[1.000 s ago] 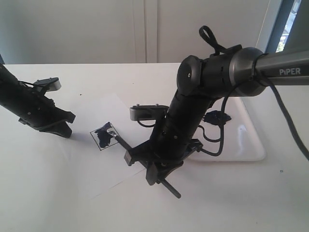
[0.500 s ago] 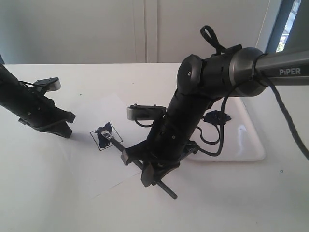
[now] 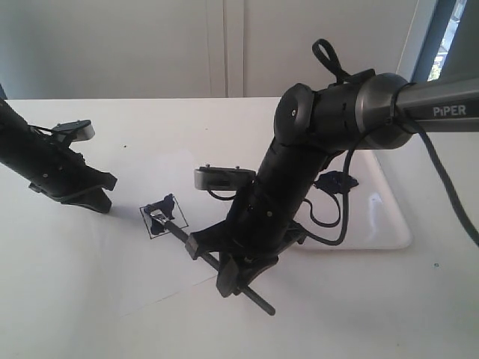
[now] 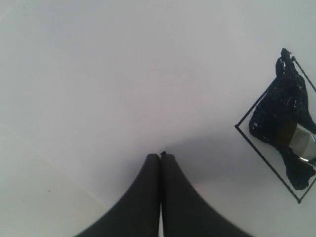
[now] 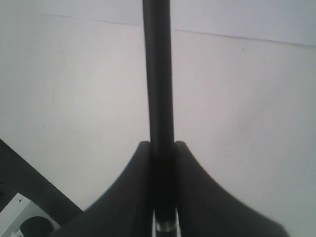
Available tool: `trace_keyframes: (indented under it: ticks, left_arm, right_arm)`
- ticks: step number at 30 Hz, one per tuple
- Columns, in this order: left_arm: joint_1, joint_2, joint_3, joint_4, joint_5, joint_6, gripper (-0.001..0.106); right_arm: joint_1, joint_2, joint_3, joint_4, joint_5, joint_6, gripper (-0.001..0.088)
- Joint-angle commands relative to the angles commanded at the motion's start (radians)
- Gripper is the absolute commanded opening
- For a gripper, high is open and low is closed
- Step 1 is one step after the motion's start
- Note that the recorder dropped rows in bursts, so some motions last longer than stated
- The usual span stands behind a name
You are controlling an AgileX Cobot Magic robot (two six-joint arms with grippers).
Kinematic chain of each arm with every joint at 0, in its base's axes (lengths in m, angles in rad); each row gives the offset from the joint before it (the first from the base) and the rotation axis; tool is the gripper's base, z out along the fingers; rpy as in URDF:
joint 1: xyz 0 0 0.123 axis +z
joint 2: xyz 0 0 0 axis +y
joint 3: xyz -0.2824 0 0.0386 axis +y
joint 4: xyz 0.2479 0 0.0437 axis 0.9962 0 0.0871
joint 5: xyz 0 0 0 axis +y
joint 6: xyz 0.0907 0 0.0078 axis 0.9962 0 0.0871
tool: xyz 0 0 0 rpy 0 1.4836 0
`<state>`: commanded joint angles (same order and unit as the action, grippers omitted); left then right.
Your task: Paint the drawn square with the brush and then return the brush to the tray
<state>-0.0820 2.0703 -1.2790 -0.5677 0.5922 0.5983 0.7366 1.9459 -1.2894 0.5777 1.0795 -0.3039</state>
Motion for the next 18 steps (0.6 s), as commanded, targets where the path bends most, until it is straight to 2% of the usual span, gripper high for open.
trace_keyframes:
  ticks: [11,18]
  left_arm:
    - [0.0,0.0,-0.002,0.0,-0.005,0.0,0.0]
    - [0.0,-0.09,-0.002,-0.005,0.013,0.0,0.0]
  right_arm:
    - [0.0,-0.04,0.0,-0.025,0.021,-0.004,0.0]
    - [0.0,-0.04,0.0,-0.036,0.007,0.001,0.0]
